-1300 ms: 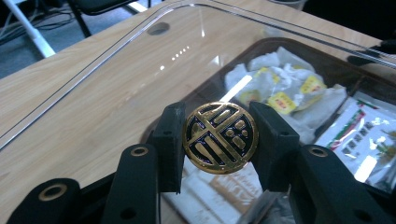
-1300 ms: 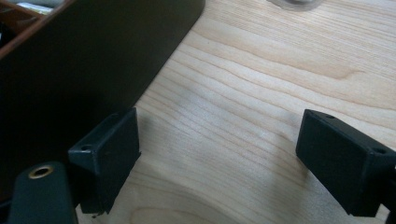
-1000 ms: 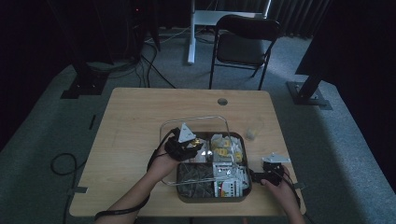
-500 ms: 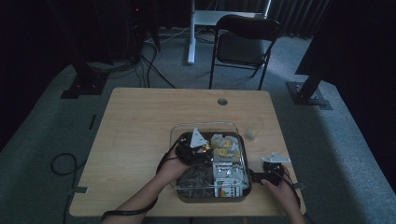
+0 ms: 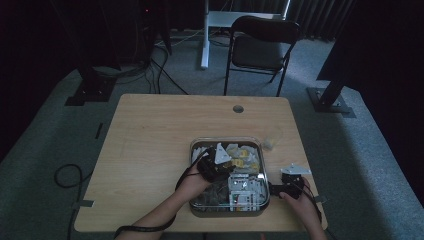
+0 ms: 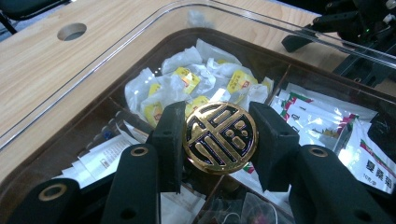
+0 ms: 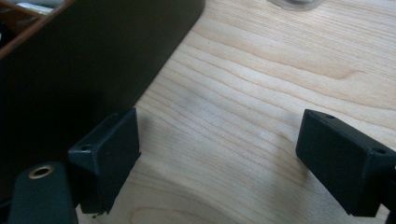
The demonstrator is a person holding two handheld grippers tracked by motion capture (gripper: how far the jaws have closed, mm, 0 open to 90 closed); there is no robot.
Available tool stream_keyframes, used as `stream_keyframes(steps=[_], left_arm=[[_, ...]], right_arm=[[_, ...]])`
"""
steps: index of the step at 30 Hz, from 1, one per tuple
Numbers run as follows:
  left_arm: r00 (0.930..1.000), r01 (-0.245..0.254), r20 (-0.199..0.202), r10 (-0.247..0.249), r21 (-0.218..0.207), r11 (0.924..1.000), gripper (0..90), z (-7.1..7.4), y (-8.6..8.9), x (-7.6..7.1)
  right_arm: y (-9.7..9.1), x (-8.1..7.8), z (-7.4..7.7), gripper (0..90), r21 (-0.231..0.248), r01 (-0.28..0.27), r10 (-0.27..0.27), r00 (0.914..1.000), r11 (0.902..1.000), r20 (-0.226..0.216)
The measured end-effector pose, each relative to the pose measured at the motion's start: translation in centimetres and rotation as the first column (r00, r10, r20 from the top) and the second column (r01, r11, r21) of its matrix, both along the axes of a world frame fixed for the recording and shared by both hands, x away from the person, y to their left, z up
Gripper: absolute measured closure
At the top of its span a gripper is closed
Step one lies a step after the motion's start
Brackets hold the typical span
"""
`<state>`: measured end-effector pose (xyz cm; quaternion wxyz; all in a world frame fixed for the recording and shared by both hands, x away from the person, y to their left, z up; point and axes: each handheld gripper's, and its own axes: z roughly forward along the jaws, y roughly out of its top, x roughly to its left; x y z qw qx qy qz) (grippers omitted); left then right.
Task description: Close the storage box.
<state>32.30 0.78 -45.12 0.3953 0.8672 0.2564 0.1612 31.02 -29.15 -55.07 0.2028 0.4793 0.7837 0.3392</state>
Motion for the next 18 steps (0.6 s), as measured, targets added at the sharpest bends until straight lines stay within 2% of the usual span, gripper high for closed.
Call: stream_keyframes(steps=[10, 14, 18], left_arm=[[1.0, 0.005, -0.004, -0.005, 0.022, 0.9997, 58.8, -1.1, -0.3, 0.0], [0.9999, 0.001, -0.016, -0.001, 0.017, 0.9999, 58.8, -1.4, -0.3, 0.1], [1.0, 0.0, -0.006, 0.001, 0.031, 0.9995, 58.7, -1.8, -0.4, 0.1]], right_arm=[[0.0, 0.0, 0.0, 12.9, 0.0, 0.0, 0.0, 1.0, 1.0, 0.001], [0.0, 0.0, 0.0, 12.9, 0.0, 0.001, -0.001, 1.0, 1.0, 0.0], [0.0, 0.0, 0.0, 12.9, 0.001, 0.001, -0.001, 1.0, 1.0, 0.0]])
